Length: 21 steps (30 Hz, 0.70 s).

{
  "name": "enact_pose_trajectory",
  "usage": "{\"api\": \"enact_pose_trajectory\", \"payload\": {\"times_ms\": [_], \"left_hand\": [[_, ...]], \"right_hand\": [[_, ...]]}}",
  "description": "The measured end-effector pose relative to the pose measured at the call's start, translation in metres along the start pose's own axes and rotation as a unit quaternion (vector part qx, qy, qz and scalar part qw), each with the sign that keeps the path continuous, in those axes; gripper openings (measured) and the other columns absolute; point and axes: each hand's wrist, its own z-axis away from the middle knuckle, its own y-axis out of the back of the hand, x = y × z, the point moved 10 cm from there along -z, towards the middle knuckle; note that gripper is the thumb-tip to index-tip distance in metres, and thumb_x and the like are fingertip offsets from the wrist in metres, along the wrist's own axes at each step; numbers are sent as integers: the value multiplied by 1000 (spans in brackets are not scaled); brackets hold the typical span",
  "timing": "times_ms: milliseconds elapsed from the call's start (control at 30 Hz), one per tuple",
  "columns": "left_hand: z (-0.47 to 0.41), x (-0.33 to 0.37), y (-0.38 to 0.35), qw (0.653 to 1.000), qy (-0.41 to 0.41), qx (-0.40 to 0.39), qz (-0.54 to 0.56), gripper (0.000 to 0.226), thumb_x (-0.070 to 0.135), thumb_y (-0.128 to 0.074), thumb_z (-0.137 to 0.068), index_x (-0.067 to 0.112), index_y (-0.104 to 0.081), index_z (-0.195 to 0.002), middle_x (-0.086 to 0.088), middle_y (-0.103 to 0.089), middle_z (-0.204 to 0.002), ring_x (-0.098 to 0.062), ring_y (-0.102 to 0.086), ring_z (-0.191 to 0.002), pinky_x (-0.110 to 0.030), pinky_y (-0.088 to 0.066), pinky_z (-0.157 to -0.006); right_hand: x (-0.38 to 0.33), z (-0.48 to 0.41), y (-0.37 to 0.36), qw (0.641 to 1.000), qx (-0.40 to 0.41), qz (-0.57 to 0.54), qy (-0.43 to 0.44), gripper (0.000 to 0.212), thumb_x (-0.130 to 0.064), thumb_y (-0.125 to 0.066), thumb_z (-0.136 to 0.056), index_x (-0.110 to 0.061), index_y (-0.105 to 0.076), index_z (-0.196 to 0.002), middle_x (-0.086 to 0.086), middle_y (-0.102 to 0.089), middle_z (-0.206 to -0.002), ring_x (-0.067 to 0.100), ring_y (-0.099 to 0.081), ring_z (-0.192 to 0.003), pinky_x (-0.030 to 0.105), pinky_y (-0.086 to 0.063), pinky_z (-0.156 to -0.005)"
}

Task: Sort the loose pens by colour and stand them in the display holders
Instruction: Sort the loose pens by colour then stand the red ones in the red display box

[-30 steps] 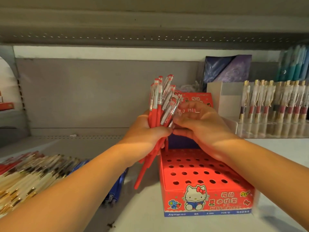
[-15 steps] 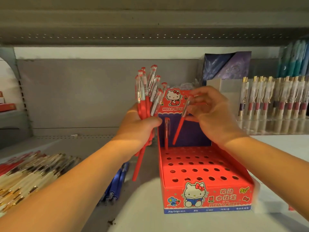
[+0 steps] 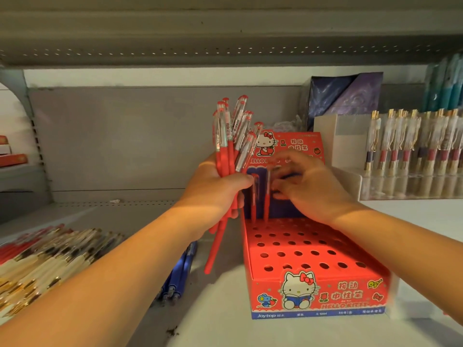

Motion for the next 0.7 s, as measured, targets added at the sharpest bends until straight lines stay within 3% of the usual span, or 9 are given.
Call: {"api": "enact_pose_trajectory", "payload": {"times_ms": [100,200,300,400,500,600,700], "left_hand": [[-3,-3,0,1000,2,-5,9,13,9,-66,-86,20,-60,-86,-9,-56,-49,-26,-51,-46,-39,-43,-54],[-4,-6,-2,1000,13,-12,21,10,8,-66,-87,16,-60,-87,-7,-56,-48,-26,-52,-46,-34,-45,-50],[0,-3,-7,999,15,-37,34,8,6,-66,-88,10,-59,-89,-8,-58,-48,-23,-54,-41,-27,-46,-43],[6,2,-18,996,12,-79,45,6,6,-66,-90,9,-62,-88,-11,-60,-52,-19,-58,-39,-24,-48,-41],[10,4,-23,994,12,-99,51,4,8,-67,-91,8,-63,-91,-11,-63,-55,-19,-62,-42,-24,-50,-42],[12,4,-24,993,18,-105,53,6,9,-67,-91,8,-62,-92,-11,-63,-55,-19,-63,-43,-25,-50,-41],[12,5,-25,992,18,-111,51,5,8,-67,-91,8,-61,-90,-12,-62,-55,-19,-62,-42,-25,-50,-41]], "right_hand": [[3,5,-16,992,-56,113,-10,43,3,-64,-87,-23,-65,-121,0,-67,-101,12,-67,-90,18,-53,-84],[-5,5,-11,990,-20,142,5,40,0,-63,-87,-19,-65,-123,2,-66,-107,17,-64,-94,16,-49,-85],[-15,3,-2,999,32,21,6,31,-1,-64,-89,-20,-63,-113,-5,-66,-100,13,-63,-91,12,-47,-78],[-19,5,-11,982,8,-185,-25,28,-1,-67,-87,-23,-62,-104,-6,-72,-82,9,-69,-77,21,-53,-66],[-16,8,-17,972,-10,-230,-46,26,-4,-71,-83,-18,-63,-103,-2,-73,-76,16,-70,-74,35,-57,-69],[-10,10,-16,969,-5,-239,-68,26,-11,-75,-77,-16,-65,-100,0,-74,-79,16,-70,-74,36,-56,-71],[-11,11,-16,954,16,-286,-82,50,-30,-78,-61,-15,-63,-106,6,-74,-85,17,-69,-73,33,-57,-66]]}}
